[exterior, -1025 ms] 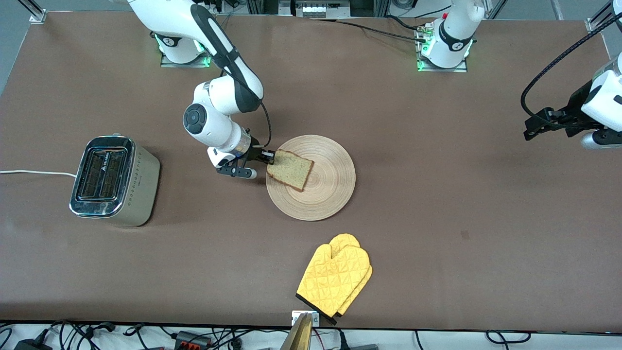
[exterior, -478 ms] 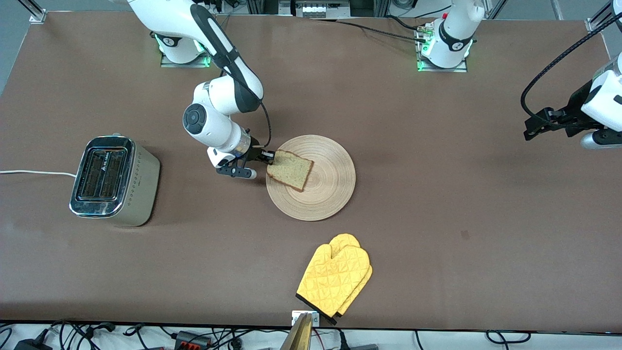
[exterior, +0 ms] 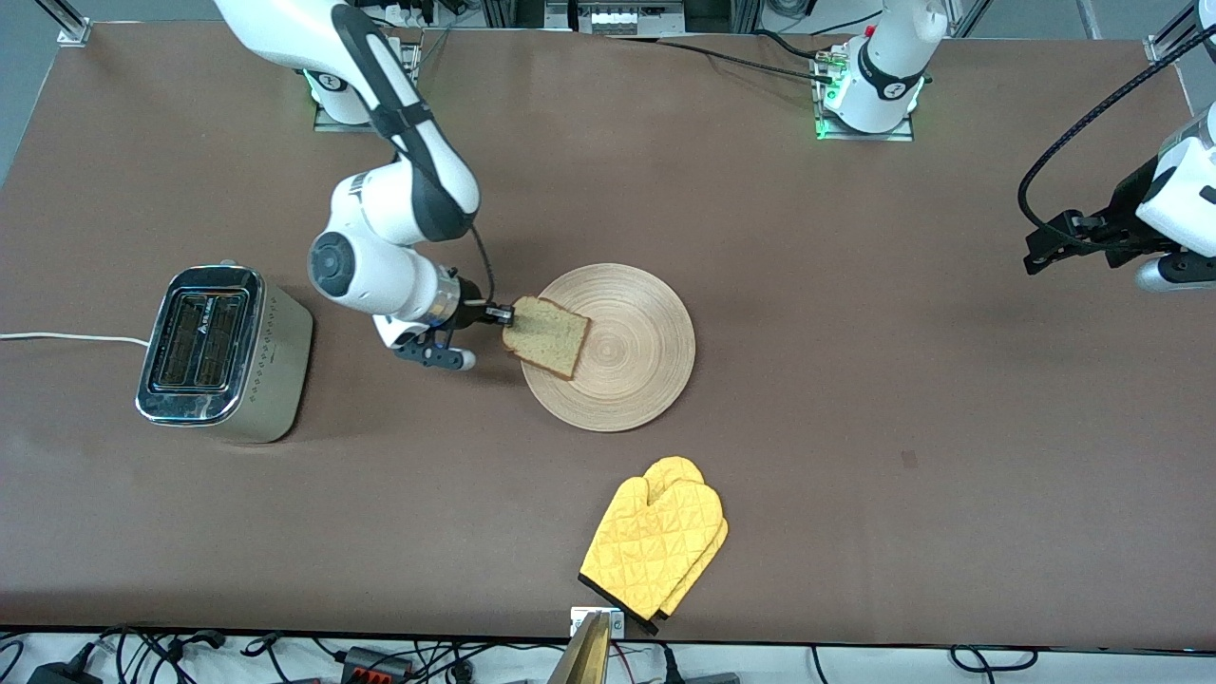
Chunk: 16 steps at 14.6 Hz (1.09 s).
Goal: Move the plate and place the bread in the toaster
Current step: 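Lift the bread slice with the right gripper toward the toaster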
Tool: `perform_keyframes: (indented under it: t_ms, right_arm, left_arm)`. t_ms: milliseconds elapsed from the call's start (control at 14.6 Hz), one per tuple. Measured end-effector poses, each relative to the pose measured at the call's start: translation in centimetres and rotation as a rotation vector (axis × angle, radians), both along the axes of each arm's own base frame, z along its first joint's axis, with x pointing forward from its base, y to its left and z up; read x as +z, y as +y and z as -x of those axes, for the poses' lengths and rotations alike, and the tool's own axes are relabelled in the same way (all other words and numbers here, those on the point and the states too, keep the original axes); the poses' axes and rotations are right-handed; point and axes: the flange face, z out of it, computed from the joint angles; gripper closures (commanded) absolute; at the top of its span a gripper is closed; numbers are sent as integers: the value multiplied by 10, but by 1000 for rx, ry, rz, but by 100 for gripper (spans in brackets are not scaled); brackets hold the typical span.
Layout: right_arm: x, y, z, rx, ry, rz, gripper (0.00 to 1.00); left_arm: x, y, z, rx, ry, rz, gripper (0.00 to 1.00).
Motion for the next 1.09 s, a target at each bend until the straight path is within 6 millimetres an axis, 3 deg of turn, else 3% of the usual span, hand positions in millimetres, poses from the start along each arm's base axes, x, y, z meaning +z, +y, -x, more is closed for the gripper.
perform_keyframes:
  t_ms: [273,615,888,1093]
  right_arm:
    - [70,-34,-33,67,38,49,100]
    - [139,-87,-45,194,58,181,100]
    - [170,-160,-41,396,67,285,100]
    - [184,-190,-35,517,90,393,100]
  left_arm:
    - [0,0,0,0,0,0,0]
    - [0,0,0,0,0,0,0]
    - [0,0,0,0,0,0,0]
    - [0,0,0,0,0,0,0]
